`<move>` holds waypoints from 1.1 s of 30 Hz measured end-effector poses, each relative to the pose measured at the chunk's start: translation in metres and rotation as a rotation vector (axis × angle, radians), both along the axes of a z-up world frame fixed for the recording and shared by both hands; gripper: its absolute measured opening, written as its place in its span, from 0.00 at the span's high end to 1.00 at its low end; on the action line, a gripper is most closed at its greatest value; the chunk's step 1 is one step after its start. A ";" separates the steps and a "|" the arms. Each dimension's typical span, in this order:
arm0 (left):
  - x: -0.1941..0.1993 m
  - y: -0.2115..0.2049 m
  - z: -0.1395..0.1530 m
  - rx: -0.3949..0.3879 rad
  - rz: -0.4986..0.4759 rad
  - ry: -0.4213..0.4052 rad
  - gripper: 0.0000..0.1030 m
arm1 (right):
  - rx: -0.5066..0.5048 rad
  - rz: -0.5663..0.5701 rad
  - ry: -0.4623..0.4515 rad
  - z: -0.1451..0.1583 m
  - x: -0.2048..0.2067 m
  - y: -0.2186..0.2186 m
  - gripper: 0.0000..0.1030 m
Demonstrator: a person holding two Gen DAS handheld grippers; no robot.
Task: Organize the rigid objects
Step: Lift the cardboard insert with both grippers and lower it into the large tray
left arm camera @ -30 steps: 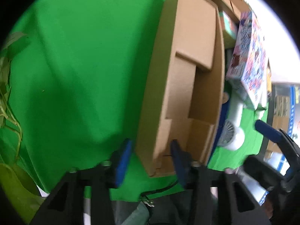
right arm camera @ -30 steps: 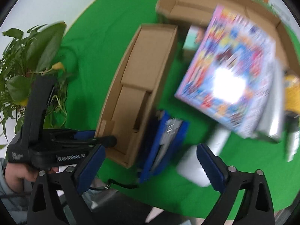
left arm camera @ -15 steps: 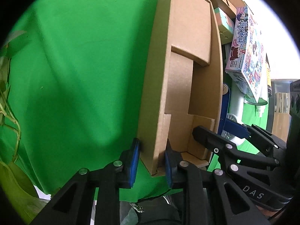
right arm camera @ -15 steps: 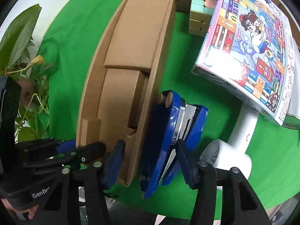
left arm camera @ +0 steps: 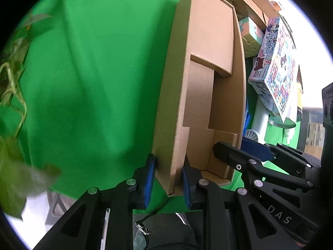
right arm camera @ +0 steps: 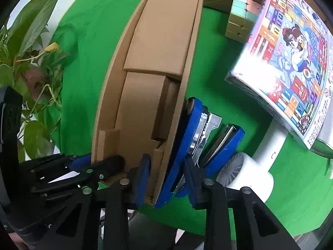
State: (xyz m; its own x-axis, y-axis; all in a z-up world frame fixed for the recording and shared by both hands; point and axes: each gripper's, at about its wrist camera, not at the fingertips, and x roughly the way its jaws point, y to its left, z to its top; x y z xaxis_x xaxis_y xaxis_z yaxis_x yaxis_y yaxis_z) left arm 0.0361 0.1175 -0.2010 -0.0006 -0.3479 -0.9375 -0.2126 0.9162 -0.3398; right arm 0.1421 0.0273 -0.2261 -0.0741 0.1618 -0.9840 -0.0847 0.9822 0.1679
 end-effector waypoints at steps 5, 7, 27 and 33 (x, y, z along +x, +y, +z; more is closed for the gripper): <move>-0.020 -0.028 0.025 0.068 0.032 -0.019 0.78 | 0.077 0.018 -0.002 0.010 -0.010 -0.022 0.78; -0.029 -0.040 0.043 0.078 0.043 -0.050 0.78 | 0.109 0.044 -0.030 0.022 -0.014 -0.028 0.85; -0.016 -0.110 0.205 0.405 0.062 -0.377 0.78 | 0.473 -0.009 -0.329 0.173 0.005 -0.139 0.85; 0.036 -0.136 0.244 0.414 -0.035 -0.531 0.78 | 0.480 -0.119 -0.484 0.235 0.036 -0.186 0.85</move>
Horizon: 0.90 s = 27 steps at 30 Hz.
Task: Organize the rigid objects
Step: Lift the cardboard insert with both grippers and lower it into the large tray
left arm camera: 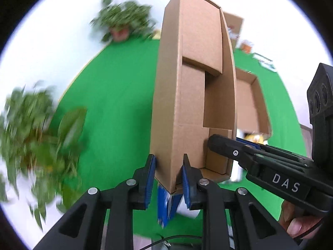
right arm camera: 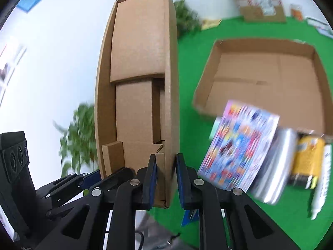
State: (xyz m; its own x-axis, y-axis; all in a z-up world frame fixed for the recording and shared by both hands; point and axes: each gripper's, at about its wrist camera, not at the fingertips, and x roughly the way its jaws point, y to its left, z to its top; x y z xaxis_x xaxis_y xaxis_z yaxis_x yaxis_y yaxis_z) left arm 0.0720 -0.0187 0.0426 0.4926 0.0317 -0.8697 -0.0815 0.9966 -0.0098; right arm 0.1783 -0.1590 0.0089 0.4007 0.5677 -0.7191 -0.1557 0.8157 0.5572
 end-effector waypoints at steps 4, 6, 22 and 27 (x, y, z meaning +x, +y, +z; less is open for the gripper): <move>0.053 -0.008 0.005 -0.018 -0.105 -0.033 0.78 | -0.005 -0.105 -0.022 0.016 0.035 -0.026 0.85; 0.080 -0.009 0.007 -0.030 -0.156 -0.044 0.78 | -0.025 -0.151 -0.038 0.021 0.057 -0.037 0.85; 0.283 0.060 -0.105 -0.177 -0.226 0.147 0.78 | -0.130 -0.196 0.218 -0.077 0.268 -0.030 0.84; 0.308 0.075 -0.158 -0.174 -0.179 0.269 0.78 | -0.098 -0.184 0.361 -0.145 0.307 -0.021 0.84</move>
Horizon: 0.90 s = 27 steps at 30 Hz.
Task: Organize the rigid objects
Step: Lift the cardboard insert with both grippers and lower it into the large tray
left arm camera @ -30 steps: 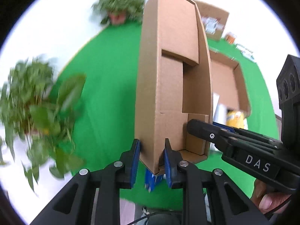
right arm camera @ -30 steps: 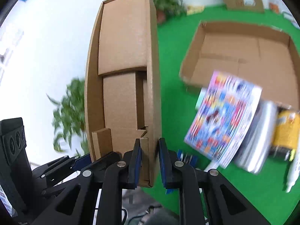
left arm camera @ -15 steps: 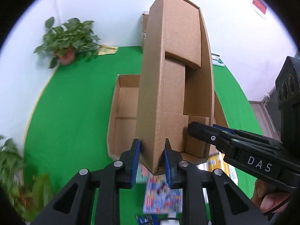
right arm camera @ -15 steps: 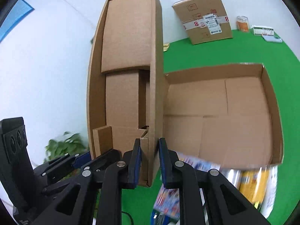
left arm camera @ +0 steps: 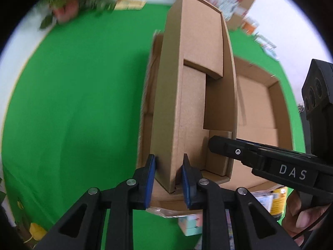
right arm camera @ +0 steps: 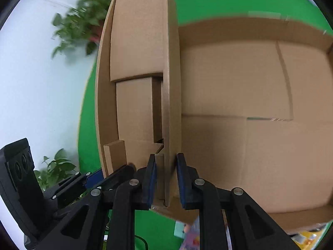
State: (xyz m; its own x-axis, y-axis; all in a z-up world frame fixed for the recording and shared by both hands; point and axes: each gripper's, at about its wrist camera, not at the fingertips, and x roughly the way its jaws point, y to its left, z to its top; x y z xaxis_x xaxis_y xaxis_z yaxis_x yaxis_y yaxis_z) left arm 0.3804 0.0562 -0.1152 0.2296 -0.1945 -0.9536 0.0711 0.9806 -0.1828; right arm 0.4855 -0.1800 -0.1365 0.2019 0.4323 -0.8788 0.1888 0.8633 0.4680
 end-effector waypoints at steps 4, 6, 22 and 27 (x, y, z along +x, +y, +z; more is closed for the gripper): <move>-0.004 -0.005 -0.024 0.038 -0.005 0.055 0.78 | -0.024 0.024 0.120 -0.039 0.008 0.012 0.85; -0.006 -0.005 -0.027 0.036 -0.016 0.055 0.81 | -0.014 0.020 0.177 -0.053 0.007 0.016 0.84; -0.023 0.008 -0.020 0.116 0.053 0.047 0.71 | 0.075 0.071 0.183 -0.090 -0.005 0.041 0.62; -0.018 0.007 -0.055 0.011 0.037 0.126 0.71 | 0.100 0.024 0.184 -0.105 0.003 0.039 0.77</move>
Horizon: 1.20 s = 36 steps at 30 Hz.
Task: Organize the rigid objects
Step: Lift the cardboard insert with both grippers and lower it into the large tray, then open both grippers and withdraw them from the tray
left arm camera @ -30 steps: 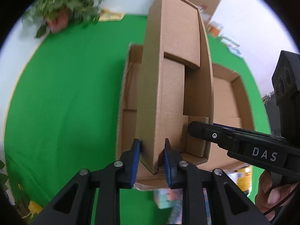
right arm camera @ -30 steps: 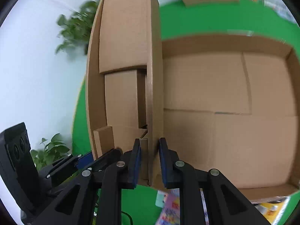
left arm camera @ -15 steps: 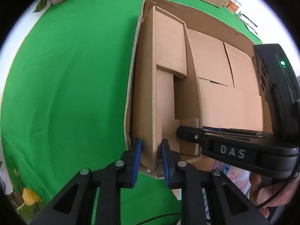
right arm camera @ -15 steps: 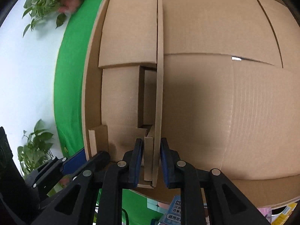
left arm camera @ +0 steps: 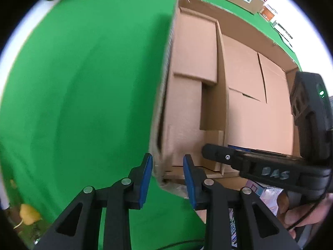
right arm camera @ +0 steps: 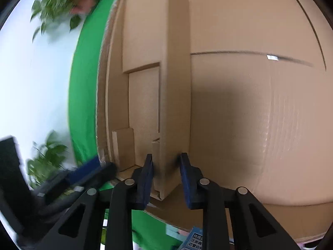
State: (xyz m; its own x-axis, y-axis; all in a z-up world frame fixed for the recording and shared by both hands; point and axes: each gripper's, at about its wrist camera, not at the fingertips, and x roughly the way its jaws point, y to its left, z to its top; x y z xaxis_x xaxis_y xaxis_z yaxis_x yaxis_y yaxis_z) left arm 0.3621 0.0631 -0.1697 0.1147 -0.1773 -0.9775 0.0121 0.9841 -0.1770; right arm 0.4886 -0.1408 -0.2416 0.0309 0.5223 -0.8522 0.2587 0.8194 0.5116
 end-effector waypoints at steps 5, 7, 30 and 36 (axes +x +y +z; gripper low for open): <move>-0.001 0.003 -0.017 -0.020 0.031 0.016 0.78 | 0.098 -0.045 0.041 0.000 -0.020 -0.018 0.69; 0.000 0.003 -0.018 -0.015 0.026 0.019 0.79 | 0.096 -0.059 0.001 0.017 -0.028 -0.033 0.60; -0.027 -0.046 -0.023 0.081 -0.011 0.036 0.81 | -0.673 -0.060 0.062 0.034 -0.171 -0.176 0.69; -0.052 -0.065 0.015 0.121 -0.024 -0.125 0.73 | -0.649 -0.122 -0.143 0.087 -0.204 -0.159 0.24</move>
State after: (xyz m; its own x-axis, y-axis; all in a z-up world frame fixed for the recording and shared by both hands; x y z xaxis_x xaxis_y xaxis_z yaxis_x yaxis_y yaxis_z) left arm 0.3101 -0.0015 -0.1551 0.2343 -0.0630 -0.9701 0.0499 0.9974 -0.0527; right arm 0.2848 -0.3002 -0.1542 0.1926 -0.1089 -0.9752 0.3357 0.9412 -0.0388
